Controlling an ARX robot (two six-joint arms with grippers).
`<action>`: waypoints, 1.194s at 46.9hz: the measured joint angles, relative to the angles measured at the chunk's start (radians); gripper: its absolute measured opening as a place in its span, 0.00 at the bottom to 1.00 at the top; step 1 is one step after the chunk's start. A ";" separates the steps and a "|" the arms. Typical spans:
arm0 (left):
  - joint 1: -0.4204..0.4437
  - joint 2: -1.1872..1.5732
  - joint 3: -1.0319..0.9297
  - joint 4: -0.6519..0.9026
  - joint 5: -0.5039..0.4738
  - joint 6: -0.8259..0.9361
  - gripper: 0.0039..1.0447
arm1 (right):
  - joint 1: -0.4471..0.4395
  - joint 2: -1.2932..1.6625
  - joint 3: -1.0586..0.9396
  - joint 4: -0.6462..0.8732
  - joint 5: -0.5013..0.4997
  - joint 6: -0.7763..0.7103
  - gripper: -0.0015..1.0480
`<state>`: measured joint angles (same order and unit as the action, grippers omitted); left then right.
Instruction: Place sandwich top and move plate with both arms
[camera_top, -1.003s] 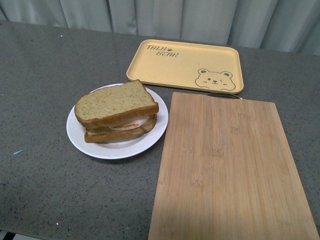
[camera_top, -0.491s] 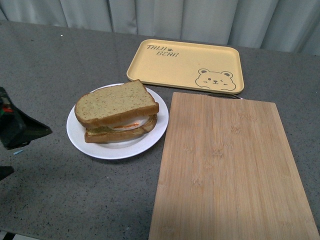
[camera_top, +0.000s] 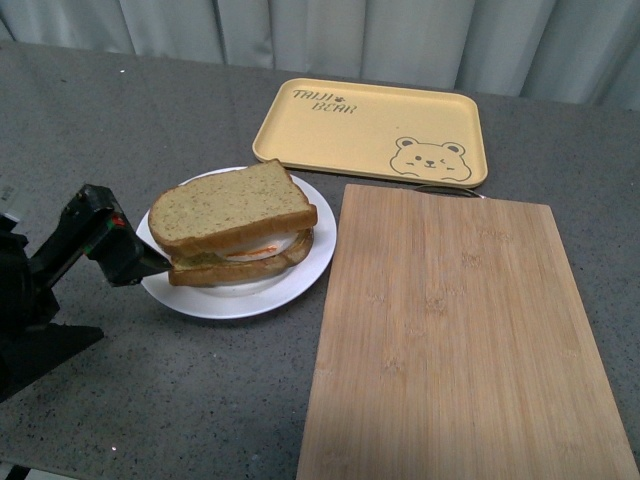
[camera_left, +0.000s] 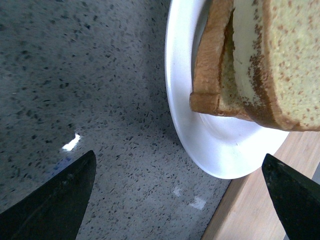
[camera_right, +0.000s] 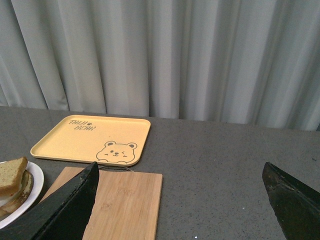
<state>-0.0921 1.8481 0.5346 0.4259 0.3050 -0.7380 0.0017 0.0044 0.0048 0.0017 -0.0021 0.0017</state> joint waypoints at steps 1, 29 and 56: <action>-0.002 0.005 0.004 -0.002 0.003 0.002 0.94 | 0.000 0.000 0.000 0.000 0.000 0.000 0.91; -0.061 0.193 0.165 -0.050 0.061 0.000 0.52 | 0.000 0.000 0.000 0.000 0.000 0.000 0.91; -0.041 0.193 0.137 0.056 0.214 -0.167 0.04 | 0.000 0.000 0.000 0.000 0.000 0.000 0.91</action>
<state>-0.1333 2.0411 0.6716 0.4820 0.5194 -0.9054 0.0017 0.0044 0.0048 0.0017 -0.0017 0.0017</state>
